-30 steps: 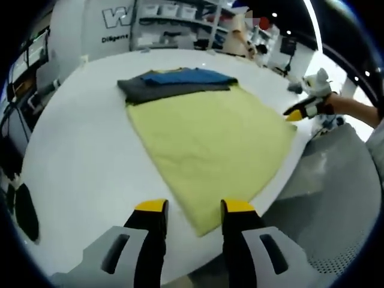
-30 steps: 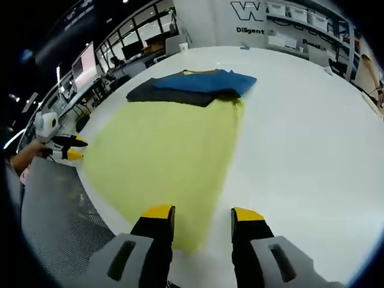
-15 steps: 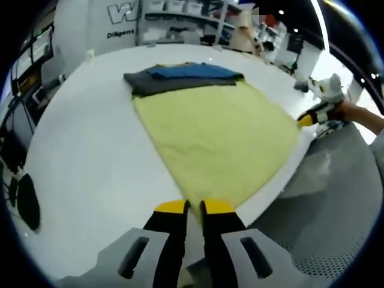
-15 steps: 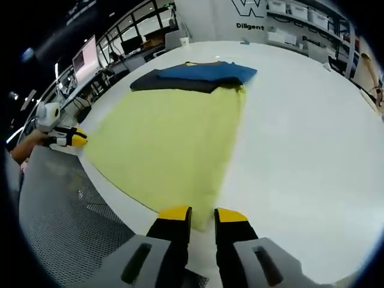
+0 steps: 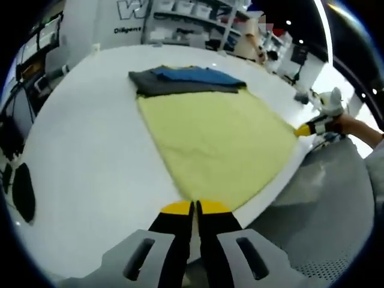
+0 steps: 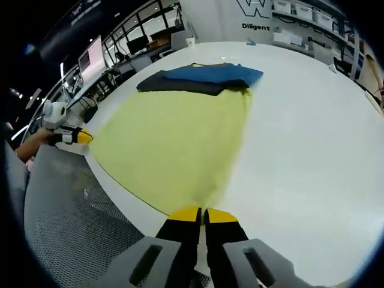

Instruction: Fold the garment on the visible template until the final outline fits inside the template.

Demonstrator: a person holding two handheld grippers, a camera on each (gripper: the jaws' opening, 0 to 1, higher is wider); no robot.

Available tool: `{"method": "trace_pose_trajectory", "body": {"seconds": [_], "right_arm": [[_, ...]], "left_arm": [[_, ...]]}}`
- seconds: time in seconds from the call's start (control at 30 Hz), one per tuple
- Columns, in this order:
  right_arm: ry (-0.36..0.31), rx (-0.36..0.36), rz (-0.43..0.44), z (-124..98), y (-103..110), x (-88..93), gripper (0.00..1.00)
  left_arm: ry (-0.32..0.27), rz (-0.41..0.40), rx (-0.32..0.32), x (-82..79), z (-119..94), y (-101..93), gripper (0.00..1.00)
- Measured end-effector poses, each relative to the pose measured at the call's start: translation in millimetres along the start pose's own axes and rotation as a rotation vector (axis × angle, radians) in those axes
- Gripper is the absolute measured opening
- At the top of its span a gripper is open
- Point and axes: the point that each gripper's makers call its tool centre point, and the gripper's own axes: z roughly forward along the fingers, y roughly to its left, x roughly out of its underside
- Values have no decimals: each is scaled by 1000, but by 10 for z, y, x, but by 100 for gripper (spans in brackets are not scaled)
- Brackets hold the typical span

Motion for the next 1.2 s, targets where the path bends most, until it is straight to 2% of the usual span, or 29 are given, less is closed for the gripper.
{"method": "trace_pose_trajectory", "body": {"seconds": [0.07,0.17,0.23,0.27,0.33,0.37,0.4,0.47,0.53,0.6,0.63,0.7,0.77,0.8,0.97,1.0,1.1,1.2], "right_arm": [[-16,-4,10,-36,-1,-18,0],[-51,-21,47,-97,3,-65,0],[-60,-28,52,-120,5,-77,0],[-68,-38,60,-158,10,-92,0],[-81,-47,54,-219,61,-115,0],[-90,-50,31,-329,145,-131,0],[-92,-52,18,-376,184,-136,0],[-91,-55,14,-393,202,-129,0],[-97,-71,16,-515,310,-113,0],[-101,-79,19,-542,340,-107,0],[-107,-96,43,-605,422,-98,0],[-127,-128,70,-655,516,-92,0],[-131,-134,87,-671,538,-77,0],[-135,-140,102,-697,610,-73,0],[-133,-126,98,-643,582,-78,0],[-147,-111,42,-632,576,-134,0],[-169,-110,28,-604,540,-201,0],[-198,-107,32,-585,505,-313,0]], "left_arm": [[-12,-7,9,-47,-33,-8,0],[-29,37,30,-167,-163,-62,0],[-40,36,39,-219,-214,-70,0],[-61,37,42,-274,-272,-57,0],[-95,39,47,-381,-419,-110,0],[-99,40,48,-393,-440,-118,0],[-108,53,50,-449,-522,-205,0],[-116,65,45,-472,-612,-247,0],[-134,87,10,-496,-686,-238,0],[-123,98,-5,-460,-716,-225,0],[-119,104,-13,-420,-742,-218,0],[-130,72,-17,-392,-808,-227,0],[-149,47,-11,-383,-820,-220,0],[-183,24,-8,-391,-819,-199,0],[-175,6,-7,-339,-754,-169,0],[-180,12,-7,-358,-743,-174,0],[-220,96,-56,-495,-740,-126,0],[-249,111,-84,-604,-719,-95,0]]}}
